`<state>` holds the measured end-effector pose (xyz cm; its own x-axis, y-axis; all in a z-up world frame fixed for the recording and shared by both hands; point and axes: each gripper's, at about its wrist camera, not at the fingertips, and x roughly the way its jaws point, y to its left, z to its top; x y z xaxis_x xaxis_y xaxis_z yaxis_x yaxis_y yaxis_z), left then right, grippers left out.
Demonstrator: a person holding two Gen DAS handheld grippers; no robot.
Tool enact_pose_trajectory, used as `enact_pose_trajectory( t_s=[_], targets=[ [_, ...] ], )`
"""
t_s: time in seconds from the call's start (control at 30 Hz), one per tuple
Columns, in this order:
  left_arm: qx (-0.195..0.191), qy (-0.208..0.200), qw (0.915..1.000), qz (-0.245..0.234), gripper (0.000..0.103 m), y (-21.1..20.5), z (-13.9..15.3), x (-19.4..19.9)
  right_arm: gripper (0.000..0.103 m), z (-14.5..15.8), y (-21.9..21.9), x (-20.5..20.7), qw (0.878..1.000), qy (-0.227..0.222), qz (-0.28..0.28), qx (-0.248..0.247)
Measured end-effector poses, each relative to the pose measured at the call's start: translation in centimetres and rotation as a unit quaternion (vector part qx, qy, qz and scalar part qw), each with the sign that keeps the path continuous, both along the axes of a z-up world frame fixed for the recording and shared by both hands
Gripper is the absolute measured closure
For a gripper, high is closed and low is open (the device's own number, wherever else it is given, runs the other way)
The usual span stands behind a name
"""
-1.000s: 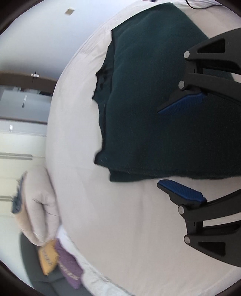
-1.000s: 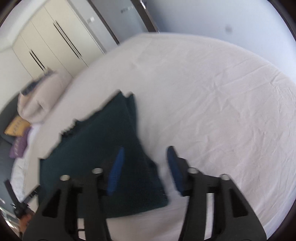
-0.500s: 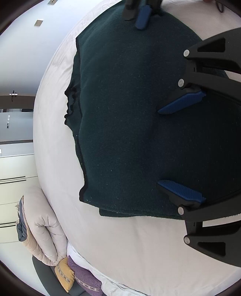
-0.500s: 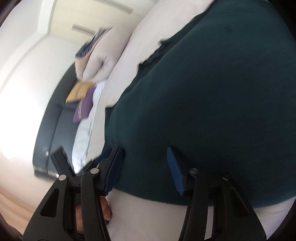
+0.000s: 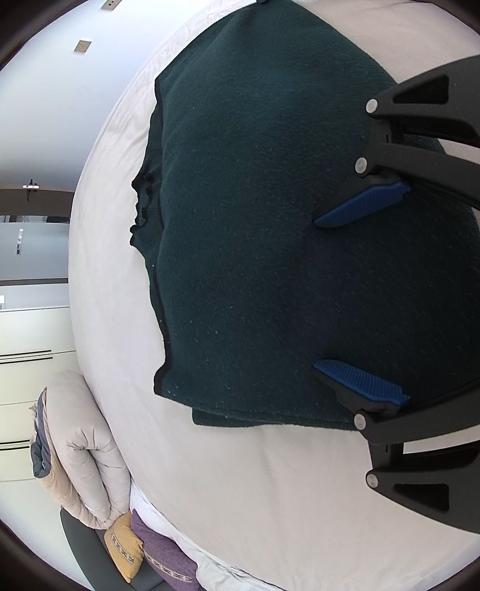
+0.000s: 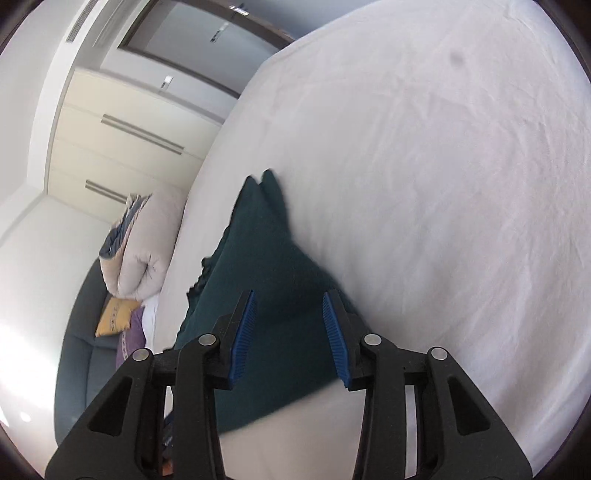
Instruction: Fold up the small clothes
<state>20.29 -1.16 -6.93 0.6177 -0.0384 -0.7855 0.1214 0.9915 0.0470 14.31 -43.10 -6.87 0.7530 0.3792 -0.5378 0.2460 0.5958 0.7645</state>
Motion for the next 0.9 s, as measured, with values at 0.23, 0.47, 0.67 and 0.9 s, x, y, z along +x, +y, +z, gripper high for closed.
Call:
enact_pose_trajectory(
  t_s=[0.23,0.47,0.67,0.9],
  targets=[
    [-0.013,0.005,0.9997,0.022,0.027,2.0,0.2,-1.4,0.061,0.6,11.6,3.6,0.984,-0.010,0.176,0.001],
    [-0.026,0.011,0.9995,0.015,0.028,3.8,0.0,-2.8,0.057,-3.5,13.0,5.7,0.977,0.032,0.210,0.031],
    [-0.033,0.019,0.9976,0.058,0.032,6.2,0.5,-4.1,0.057,-3.2,5.3,4.0,0.996,0.027,0.090,0.008],
    [-0.091,-0.019,0.9882,0.121,0.032,10.7,4.6,-4.8,0.054,0.9,1.8,4.3,0.999,-0.004,0.033,-0.007]
  ],
)
